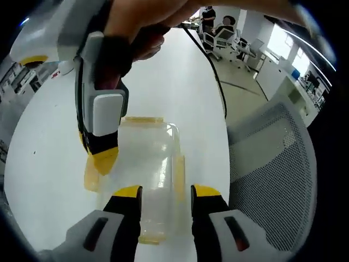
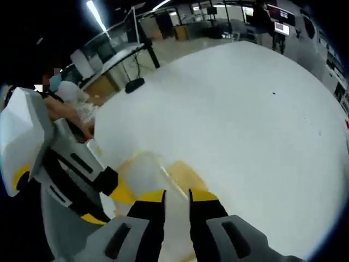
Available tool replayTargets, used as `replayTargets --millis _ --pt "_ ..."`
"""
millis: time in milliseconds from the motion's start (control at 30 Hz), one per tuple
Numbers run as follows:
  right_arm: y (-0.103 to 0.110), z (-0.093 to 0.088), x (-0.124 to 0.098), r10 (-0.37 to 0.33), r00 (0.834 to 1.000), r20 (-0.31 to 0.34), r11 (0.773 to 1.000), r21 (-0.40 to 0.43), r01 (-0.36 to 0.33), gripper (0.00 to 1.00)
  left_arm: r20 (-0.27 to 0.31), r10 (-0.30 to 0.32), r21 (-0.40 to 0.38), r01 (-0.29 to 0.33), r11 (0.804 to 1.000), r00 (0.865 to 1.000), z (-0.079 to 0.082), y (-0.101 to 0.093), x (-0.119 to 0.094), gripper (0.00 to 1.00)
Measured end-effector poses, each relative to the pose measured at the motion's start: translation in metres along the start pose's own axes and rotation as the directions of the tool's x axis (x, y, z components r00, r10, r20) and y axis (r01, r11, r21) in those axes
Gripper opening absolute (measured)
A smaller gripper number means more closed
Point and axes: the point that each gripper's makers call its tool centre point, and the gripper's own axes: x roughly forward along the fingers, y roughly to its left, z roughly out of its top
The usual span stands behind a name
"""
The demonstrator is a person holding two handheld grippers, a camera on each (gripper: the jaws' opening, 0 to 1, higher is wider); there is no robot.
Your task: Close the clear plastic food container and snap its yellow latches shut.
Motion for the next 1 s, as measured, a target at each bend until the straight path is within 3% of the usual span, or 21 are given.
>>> replayTargets --millis 267,733,1000 --pt "0.0 -0.01 0.008 0.023 0.999 -0.04 0.999 -0.021 -0.024 0.27 -0.002 0.015 0.021 -0.015 1.0 1.0 0.0 0.002 -0.001 0.34" --pt "0.004 -0.008 0.008 0.074 0.989 -0.125 0.99 -0.108 -0.088 0.26 -0.007 0.031 0.033 -0.031 0.999 0.999 -0.001 0.002 -0.001 0.34" --pt "0.004 -0.009 0.012 0.116 0.975 -0.189 0.98 -0.139 -0.143 0.26 -0.038 0.086 0.078 -0.082 0.994 0.996 -0.002 0.002 0.001 0.35"
